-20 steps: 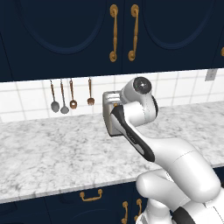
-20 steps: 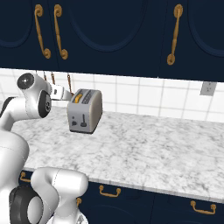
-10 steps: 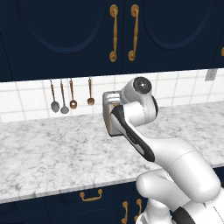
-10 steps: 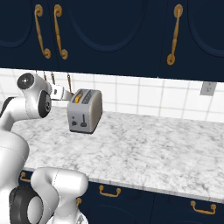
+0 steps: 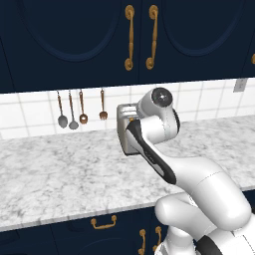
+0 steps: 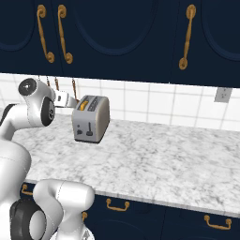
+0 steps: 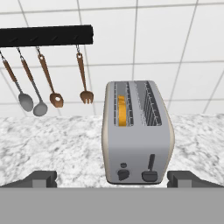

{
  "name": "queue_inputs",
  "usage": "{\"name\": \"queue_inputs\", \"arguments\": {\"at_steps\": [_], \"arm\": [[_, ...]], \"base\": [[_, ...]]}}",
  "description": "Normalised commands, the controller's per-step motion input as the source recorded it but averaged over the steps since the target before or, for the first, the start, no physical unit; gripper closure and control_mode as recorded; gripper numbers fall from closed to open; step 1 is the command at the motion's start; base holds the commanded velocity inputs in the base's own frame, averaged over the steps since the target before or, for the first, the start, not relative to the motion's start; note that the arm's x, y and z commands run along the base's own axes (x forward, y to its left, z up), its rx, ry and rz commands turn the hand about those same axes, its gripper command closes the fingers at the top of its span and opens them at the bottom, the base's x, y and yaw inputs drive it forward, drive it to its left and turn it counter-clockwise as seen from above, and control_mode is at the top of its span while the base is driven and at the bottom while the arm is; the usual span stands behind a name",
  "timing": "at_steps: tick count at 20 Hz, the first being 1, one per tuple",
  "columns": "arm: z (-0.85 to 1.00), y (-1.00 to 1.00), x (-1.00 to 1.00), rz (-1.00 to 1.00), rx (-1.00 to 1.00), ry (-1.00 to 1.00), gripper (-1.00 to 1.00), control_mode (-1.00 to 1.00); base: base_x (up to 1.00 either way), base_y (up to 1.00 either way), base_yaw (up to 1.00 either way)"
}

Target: Start the toaster. Once the lever pops up, take the bread to the plate on the dining counter.

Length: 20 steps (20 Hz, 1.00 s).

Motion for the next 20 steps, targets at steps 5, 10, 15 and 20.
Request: {"name": "queue_inputs", "arguments": {"at_steps": [5,10,15,20], "arm": [[0.0,0.0,0.0,0.0,0.0,0.0,-1.0,-1.0],[0.0,0.0,0.0,0.0,0.0,0.0,-1.0,-1.0],[0.0,0.0,0.0,0.0,0.0,0.0,-1.0,-1.0],[0.0,0.0,0.0,0.0,0.0,0.0,-1.0,-1.0]], "base": [[0.0,0.0,0.0],[0.0,0.0,0.0],[0.0,0.0,0.0],[0.0,0.0,0.0]]}}
